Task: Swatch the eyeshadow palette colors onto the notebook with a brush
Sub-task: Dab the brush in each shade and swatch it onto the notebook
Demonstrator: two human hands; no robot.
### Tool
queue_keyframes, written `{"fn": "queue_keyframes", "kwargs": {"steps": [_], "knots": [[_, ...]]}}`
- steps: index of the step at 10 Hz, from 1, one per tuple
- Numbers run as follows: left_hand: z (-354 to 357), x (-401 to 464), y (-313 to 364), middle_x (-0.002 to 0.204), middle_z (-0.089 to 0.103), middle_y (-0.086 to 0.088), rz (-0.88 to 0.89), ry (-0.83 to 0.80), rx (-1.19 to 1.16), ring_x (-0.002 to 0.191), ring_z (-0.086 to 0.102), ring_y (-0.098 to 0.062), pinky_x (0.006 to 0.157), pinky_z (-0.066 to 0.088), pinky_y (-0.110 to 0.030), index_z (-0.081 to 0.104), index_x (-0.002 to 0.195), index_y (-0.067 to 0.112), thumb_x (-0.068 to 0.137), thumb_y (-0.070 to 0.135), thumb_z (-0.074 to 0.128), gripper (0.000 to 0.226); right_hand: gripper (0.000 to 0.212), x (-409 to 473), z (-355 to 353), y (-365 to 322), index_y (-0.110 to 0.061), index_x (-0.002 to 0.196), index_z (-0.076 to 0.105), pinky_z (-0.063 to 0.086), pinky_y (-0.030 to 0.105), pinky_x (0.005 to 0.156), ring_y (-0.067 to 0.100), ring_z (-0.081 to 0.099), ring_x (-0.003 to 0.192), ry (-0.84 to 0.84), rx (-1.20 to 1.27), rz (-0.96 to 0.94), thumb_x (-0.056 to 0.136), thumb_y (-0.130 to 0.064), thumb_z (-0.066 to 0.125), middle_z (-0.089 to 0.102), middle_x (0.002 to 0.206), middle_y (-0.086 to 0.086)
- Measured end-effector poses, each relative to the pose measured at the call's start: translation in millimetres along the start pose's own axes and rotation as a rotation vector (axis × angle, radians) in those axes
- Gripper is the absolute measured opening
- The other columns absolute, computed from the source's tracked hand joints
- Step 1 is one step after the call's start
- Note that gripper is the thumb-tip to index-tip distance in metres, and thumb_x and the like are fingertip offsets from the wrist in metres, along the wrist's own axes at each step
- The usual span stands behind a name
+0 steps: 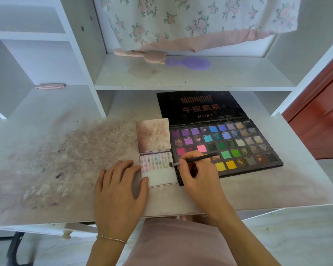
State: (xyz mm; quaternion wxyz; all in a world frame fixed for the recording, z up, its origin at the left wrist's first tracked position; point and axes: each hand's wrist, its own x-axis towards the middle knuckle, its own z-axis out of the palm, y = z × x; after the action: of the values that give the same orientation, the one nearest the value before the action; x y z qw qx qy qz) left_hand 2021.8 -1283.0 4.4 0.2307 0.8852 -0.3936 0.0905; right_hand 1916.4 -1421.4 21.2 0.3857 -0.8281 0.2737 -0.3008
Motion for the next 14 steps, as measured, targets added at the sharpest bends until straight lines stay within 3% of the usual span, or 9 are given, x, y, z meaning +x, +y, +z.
{"fn": "queue_keyframes", "kwargs": {"steps": [5, 7, 9, 10, 11, 12, 13, 14], "knots": [[0.5, 0.0, -0.5, 0.109, 0.065, -0.005, -0.005, -0.011, -0.005, 0.106, 0.059, -0.029, 0.1, 0.036, -0.049, 0.067, 0.096, 0.015, 0.08, 0.042, 0.041, 0.04, 0.023, 0.3, -0.1, 0.4, -0.034, 0.079, 0.049, 0.043, 0.013, 0.056, 0.002, 0.054, 0.064, -0.016, -0.005, 0.014, 0.088, -0.013, 0.053, 0.053, 0.065, -0.016], [-0.1, -0.1, -0.3, 0.108, 0.065, -0.006, -0.003, -0.012, -0.002, 0.105, 0.06, -0.03, 0.099, 0.036, -0.05, 0.068, 0.096, 0.014, 0.08, 0.042, 0.041, 0.041, 0.033, 0.0, -0.3, -0.4, -0.04, 0.074, 0.044, 0.041, 0.012, 0.054, 0.001, 0.053, 0.063, -0.008, -0.013, -0.002, 0.088, -0.011, 0.054, 0.05, 0.062, -0.016], [0.1, -0.3, -0.2, 0.108, 0.065, -0.006, -0.003, -0.01, -0.002, 0.106, 0.06, -0.03, 0.099, 0.036, -0.05, 0.068, 0.096, 0.014, 0.08, 0.042, 0.041, 0.041, 0.018, 0.5, 0.7, 1.2, -0.03, 0.081, 0.051, 0.042, 0.012, 0.057, 0.002, 0.053, 0.061, -0.012, -0.027, 0.007, 0.089, -0.014, 0.053, 0.053, 0.067, -0.017], [0.2, -0.3, -0.5, 0.108, 0.065, -0.005, -0.007, -0.01, -0.007, 0.105, 0.06, -0.03, 0.099, 0.037, -0.051, 0.068, 0.096, 0.015, 0.08, 0.041, 0.042, 0.041, 0.024, 0.1, 0.1, 0.9, -0.032, 0.076, 0.05, 0.041, 0.011, 0.054, 0.001, 0.053, 0.061, -0.008, -0.016, -0.001, 0.089, -0.012, 0.053, 0.051, 0.063, -0.016], [0.1, -0.1, -0.3, 0.108, 0.065, -0.005, -0.008, -0.014, -0.011, 0.105, 0.06, -0.03, 0.099, 0.037, -0.05, 0.068, 0.096, 0.015, 0.08, 0.042, 0.041, 0.041, 0.024, -1.2, -3.7, -1.8, -0.035, 0.076, 0.049, 0.043, 0.013, 0.05, 0.007, 0.056, 0.063, 0.077, 0.13, -0.009, 0.087, -0.014, 0.049, 0.055, 0.063, -0.01], [-0.1, -0.1, -0.2, 0.108, 0.065, -0.005, -0.004, -0.018, -0.008, 0.106, 0.06, -0.03, 0.099, 0.037, -0.051, 0.068, 0.096, 0.015, 0.081, 0.042, 0.041, 0.041, 0.019, -2.2, -10.1, -0.5, -0.032, 0.081, 0.054, 0.047, 0.027, 0.055, 0.015, 0.055, 0.062, 0.178, 0.261, 0.014, 0.084, -0.015, 0.048, 0.057, 0.069, -0.006], [-0.4, 0.1, -0.5, 0.109, 0.065, -0.005, 0.0, -0.021, -0.008, 0.106, 0.06, -0.03, 0.099, 0.038, -0.051, 0.068, 0.097, 0.014, 0.081, 0.042, 0.041, 0.042, 0.018, -5.2, -17.2, 3.6, -0.032, 0.081, 0.056, 0.05, 0.026, 0.053, 0.016, 0.059, 0.063, 0.231, 0.298, 0.046, 0.085, -0.018, 0.046, 0.06, 0.067, -0.005], [-0.8, 0.1, -0.3, 0.108, 0.065, -0.006, 0.003, -0.02, -0.009, 0.106, 0.06, -0.03, 0.099, 0.038, -0.051, 0.068, 0.097, 0.014, 0.081, 0.042, 0.041, 0.042, 0.017, -9.4, -26.6, 9.9, -0.032, 0.079, 0.056, 0.048, 0.01, 0.055, 0.005, 0.061, 0.066, 0.249, 0.31, 0.08, 0.085, -0.021, 0.044, 0.063, 0.067, -0.011]]}}
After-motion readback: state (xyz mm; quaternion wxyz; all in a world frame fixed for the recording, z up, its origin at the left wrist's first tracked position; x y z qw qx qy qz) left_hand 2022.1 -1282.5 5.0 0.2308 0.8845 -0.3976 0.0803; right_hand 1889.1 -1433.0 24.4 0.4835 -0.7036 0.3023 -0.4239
